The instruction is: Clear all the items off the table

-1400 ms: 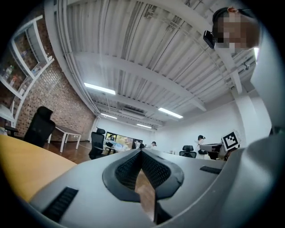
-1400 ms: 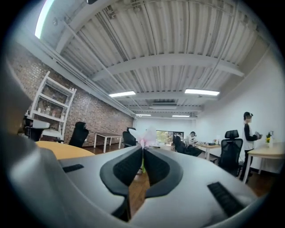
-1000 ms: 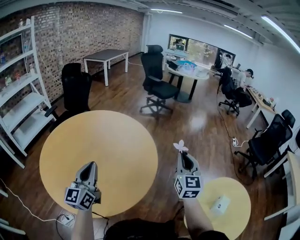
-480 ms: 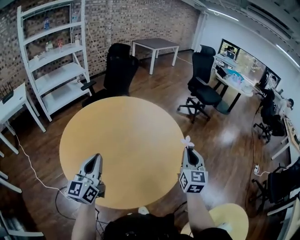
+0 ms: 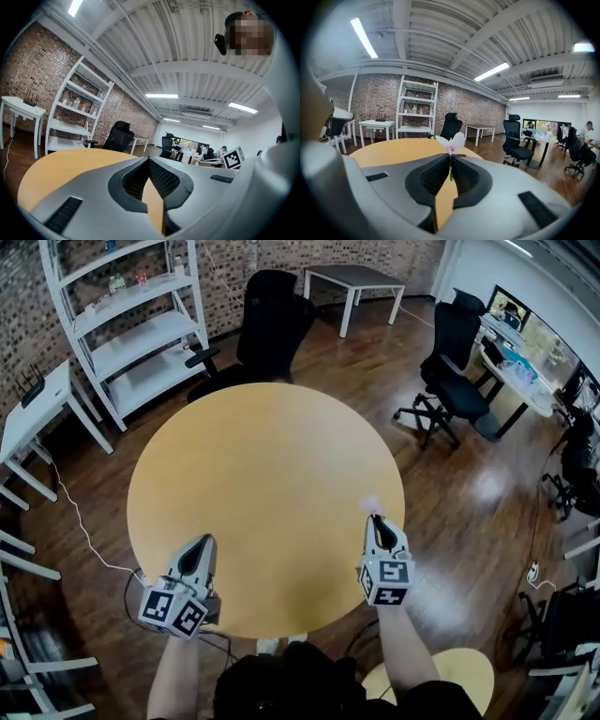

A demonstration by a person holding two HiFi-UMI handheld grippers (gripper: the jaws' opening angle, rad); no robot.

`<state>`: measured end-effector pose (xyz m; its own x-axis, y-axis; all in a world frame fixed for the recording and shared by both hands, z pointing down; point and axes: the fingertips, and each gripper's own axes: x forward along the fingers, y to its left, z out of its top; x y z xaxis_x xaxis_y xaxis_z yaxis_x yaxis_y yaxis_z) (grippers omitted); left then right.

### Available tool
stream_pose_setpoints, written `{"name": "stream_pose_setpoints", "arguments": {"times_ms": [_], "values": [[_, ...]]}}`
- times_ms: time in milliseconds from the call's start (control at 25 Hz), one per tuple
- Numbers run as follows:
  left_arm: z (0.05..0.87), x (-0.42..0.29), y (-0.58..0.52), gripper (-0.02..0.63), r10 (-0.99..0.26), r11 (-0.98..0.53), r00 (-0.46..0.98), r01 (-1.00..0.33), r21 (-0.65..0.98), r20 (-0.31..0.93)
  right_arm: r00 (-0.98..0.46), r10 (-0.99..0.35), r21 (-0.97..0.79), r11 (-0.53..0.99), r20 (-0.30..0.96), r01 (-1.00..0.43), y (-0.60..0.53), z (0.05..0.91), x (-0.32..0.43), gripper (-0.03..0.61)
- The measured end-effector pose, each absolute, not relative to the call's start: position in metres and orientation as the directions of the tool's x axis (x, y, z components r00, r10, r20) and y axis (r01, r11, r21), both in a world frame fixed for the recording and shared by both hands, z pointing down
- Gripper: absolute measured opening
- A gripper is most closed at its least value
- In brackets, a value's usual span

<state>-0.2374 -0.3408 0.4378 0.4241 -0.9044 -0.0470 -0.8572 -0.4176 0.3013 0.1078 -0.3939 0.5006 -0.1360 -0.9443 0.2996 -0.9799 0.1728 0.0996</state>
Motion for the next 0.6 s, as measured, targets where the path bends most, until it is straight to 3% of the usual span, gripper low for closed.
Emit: {"name": "stream_pose_setpoints", "arguments": {"times_ms": [360,600], "values": [[0.511,-0.222,-0.343,-0.009,-0.912,-0.329,0.391,-0.878,0.348,0.126,-0.176,-0.848,0.053,0.233,0.500,-0.971,-0.396,0.609,0.109,0.017],[0.537,-0.215,-0.342,-0.009,-0.912,-0.280,0.370,-0.877,0.390,0.176,-0.200,-0.789,0.026,0.264,0.581,-0.964,-0.397,0.660,0.109,0.017]]}}
